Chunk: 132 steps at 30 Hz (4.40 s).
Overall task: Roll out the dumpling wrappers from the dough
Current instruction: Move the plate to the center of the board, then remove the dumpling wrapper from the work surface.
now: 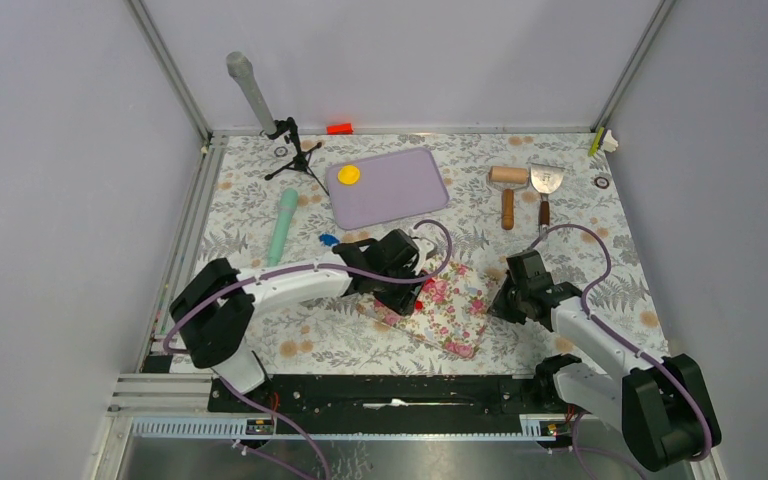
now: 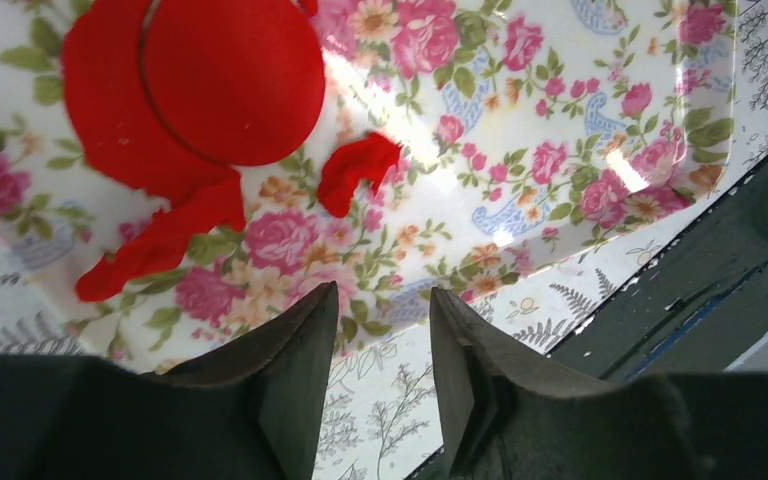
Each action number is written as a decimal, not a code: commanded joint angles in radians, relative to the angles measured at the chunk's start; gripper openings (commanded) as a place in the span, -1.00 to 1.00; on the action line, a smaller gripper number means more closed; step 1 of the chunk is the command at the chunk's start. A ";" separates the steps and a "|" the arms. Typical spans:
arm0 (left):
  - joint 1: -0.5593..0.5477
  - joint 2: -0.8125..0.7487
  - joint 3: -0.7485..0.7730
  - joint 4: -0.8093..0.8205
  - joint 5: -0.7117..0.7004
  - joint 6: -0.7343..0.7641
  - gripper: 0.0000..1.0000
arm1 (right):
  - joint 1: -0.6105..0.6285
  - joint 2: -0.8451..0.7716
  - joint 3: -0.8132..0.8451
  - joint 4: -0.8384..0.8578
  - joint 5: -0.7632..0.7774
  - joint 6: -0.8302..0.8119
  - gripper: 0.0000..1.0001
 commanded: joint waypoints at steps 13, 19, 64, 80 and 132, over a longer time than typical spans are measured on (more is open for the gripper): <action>0.027 0.151 0.091 0.089 -0.047 -0.005 -0.22 | -0.008 0.002 0.021 -0.012 0.017 -0.023 -1.00; 0.073 0.159 0.079 0.097 -0.028 -0.001 -0.22 | -0.007 0.009 0.023 -0.011 0.019 -0.025 -1.00; 0.174 0.029 -0.077 0.207 0.183 -0.124 -0.48 | -0.008 -0.011 0.020 -0.011 0.014 -0.026 -1.00; 0.187 0.155 -0.034 0.213 0.035 -0.137 -0.54 | -0.009 -0.010 0.020 -0.011 0.011 -0.032 -1.00; 0.218 0.092 -0.016 0.129 0.072 -0.193 -0.54 | -0.009 -0.014 0.012 -0.002 -0.003 -0.032 -1.00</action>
